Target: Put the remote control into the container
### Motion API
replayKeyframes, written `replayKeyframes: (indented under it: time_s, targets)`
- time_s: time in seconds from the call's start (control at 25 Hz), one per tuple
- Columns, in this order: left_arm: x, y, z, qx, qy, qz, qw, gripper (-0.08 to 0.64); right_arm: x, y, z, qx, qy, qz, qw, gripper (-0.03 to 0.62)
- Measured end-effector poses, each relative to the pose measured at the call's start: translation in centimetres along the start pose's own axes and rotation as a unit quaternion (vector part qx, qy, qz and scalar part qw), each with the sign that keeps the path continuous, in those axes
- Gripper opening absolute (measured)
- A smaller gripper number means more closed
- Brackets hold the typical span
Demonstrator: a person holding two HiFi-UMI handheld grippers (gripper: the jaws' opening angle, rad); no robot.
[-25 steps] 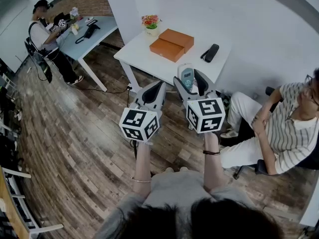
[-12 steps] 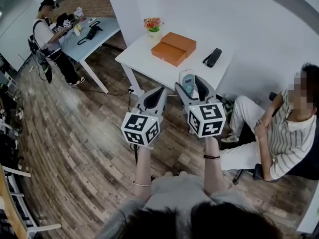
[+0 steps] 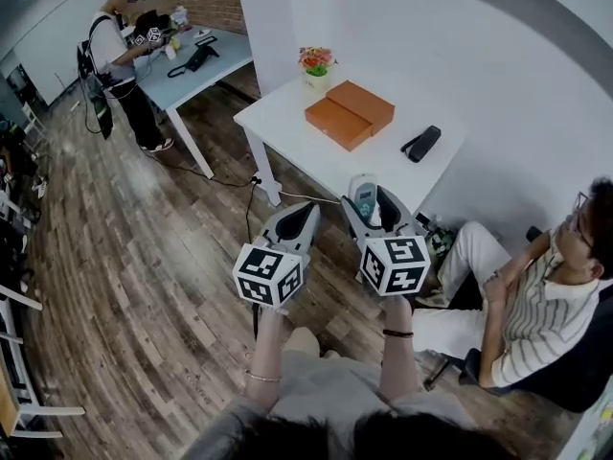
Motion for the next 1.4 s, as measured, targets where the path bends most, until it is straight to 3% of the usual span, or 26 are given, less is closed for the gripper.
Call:
replayKeyframes:
  time_s: [0.52, 1.4]
  targets:
    - [-1.5, 4.3, 4.6, -0.004, -0.005, 0.016, 0.9998, 0.003, -1.4, -2.3, 5.8, -0.015, -0.004, -0.013, 1.0, 0.279]
    - [-1.4, 15.7, 15.0, 0.074, 0.023, -0.006, 0.9969, 0.003, -2.9, -5.5, 18.9, 0.026, -0.006, -0.018, 0.999, 0.279]
Point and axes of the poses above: the fingertips, and each gripper's own axes: z forward along the fingers, y to its left, x out of its underside, the point moved 2 cm from there along -z, backward along the fingers, and after that the axes turned 2 degrees about z, right-handed, at the moved point
